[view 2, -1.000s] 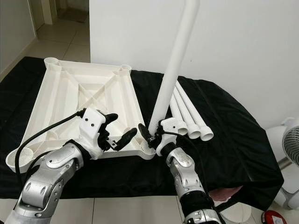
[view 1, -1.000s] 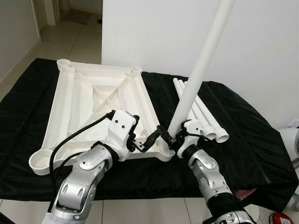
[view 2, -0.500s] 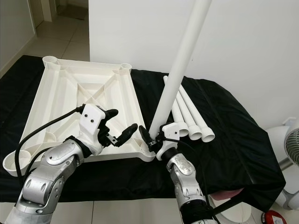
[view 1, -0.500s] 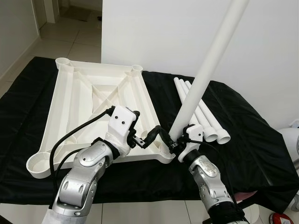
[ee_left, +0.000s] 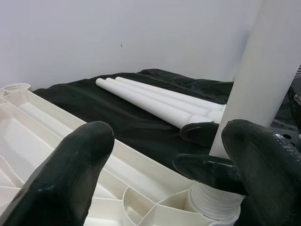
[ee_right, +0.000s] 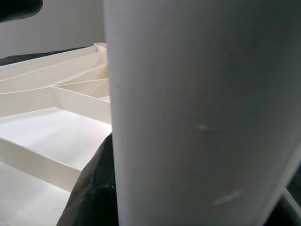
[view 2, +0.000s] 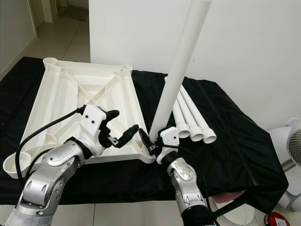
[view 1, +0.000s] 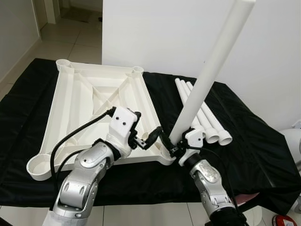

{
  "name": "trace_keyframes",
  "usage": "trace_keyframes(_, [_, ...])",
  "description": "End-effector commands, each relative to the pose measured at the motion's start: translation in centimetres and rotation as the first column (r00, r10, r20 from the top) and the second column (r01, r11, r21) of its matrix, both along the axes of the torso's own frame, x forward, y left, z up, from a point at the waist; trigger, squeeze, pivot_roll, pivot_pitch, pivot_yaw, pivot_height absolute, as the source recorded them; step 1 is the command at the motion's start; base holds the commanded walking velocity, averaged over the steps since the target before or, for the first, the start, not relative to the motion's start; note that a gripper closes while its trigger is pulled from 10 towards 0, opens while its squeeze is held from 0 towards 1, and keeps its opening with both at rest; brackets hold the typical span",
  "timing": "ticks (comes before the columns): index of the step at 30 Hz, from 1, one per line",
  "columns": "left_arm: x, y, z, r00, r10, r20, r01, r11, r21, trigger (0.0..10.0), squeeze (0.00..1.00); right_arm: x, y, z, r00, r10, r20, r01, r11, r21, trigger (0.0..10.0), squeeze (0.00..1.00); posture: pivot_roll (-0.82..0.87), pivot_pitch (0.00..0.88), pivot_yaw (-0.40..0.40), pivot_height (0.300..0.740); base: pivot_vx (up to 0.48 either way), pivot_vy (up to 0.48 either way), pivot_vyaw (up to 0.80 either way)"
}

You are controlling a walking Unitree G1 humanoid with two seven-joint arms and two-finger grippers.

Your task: Building children table

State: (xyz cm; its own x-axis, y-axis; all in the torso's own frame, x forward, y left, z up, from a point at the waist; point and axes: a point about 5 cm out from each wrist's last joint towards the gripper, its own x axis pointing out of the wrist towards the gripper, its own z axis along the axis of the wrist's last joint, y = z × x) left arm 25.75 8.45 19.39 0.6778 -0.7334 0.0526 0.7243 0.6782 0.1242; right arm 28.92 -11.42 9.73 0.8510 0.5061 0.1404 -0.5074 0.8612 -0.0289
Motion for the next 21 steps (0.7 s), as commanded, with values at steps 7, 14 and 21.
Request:
trace_keyframes(7, [0.4,-0.3,0.1,0.998,0.057,-0.002,-0.057,0.998,-0.009,10.0,0.00,-1.0,-2.3,-5.4,0.935,-0.109,-0.338,0.113,0.994,-0.008,10.0,0.00,0.05,0.000,-0.133,0.740,0.000,0.000,0.00])
trace_keyframes(14, [0.5,-0.3,0.2,0.998,0.058,0.000,-0.058,0.998,-0.010,10.0,0.00,-0.3,-2.8,-5.5,0.917,-0.138,-0.374,0.150,0.989,0.003,10.0,0.00,0.05,0.000,-0.137,0.740,0.000,0.000,0.00])
trace_keyframes(21, [0.5,-0.3,0.2,0.998,0.060,0.000,-0.060,0.998,-0.011,10.0,0.00,-0.6,-2.7,-5.7,0.922,-0.133,-0.364,0.133,0.991,-0.025,10.0,0.00,0.05,0.000,-0.139,0.740,0.000,0.000,0.00])
